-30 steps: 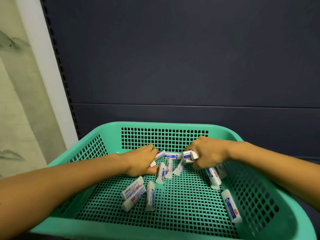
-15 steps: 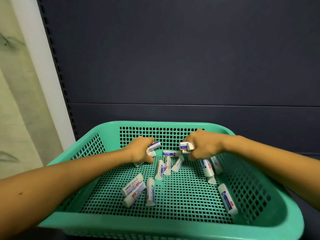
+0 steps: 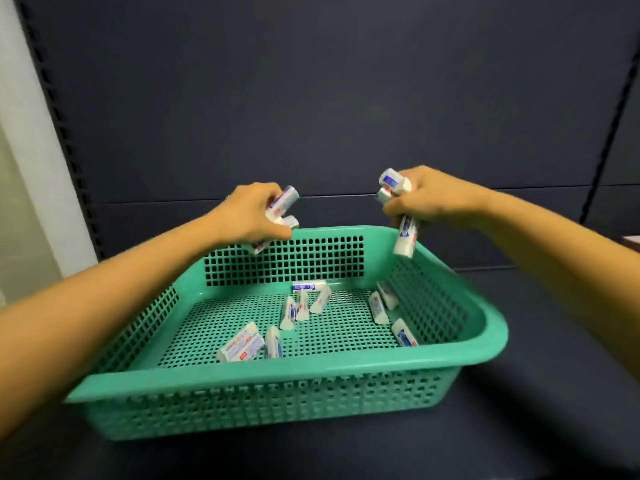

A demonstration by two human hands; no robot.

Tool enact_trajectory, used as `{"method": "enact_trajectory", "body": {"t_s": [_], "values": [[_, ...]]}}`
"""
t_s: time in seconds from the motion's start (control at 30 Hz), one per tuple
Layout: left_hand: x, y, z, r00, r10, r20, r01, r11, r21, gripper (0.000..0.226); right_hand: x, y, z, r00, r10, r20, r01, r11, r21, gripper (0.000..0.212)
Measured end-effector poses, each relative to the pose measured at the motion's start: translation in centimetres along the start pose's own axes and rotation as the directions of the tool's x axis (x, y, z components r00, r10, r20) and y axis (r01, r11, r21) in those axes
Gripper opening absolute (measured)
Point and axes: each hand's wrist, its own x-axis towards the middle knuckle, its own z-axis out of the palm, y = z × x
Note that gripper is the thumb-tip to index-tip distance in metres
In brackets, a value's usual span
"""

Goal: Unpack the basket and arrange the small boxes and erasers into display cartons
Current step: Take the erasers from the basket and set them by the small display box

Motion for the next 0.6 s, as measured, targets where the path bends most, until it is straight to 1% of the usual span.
{"method": "enact_trajectory", "body": {"t_s": [0.1, 0.17, 0.23, 0.37, 0.47, 0.6], "values": [[-0.6, 2.9, -0.3, 0.998, 0.066, -0.017, -0.067, 0.996, -0.065, 0.029, -2.6, 1.0, -2.5, 0.984, 0.065, -0.169, -0.056, 0.997, 0.059, 0.028], [-1.2, 5.1, -0.3, 0.994, 0.107, -0.036, -0.111, 0.986, -0.122, 0.029, -4.7, 2.1, -4.2, 0.957, 0.132, -0.257, -0.097, 0.985, 0.144, 0.029], [-1.5, 7.4, -0.5, 0.99, 0.131, -0.048, -0.137, 0.975, -0.172, 0.026, -7.0, 3.4, -6.1, 0.933, 0.2, -0.3, -0.149, 0.971, 0.184, 0.028], [-1.7, 12.2, -0.7, 0.981, 0.184, -0.055, -0.191, 0.97, -0.153, 0.027, -11.6, 6.5, -9.9, 0.884, 0.304, -0.355, -0.247, 0.949, 0.197, 0.026], [-1.9, 16.9, 0.7, 0.965, 0.254, -0.061, -0.261, 0.951, -0.166, 0.029, -15.4, 9.6, -13.3, 0.829, 0.369, -0.421, -0.314, 0.929, 0.197, 0.027], [-2.3, 23.8, 3.9, 0.944, 0.328, -0.026, -0.327, 0.925, -0.192, 0.029, -20.6, 14.2, -18.3, 0.76, 0.433, -0.485, -0.39, 0.9, 0.193, 0.025]]}}
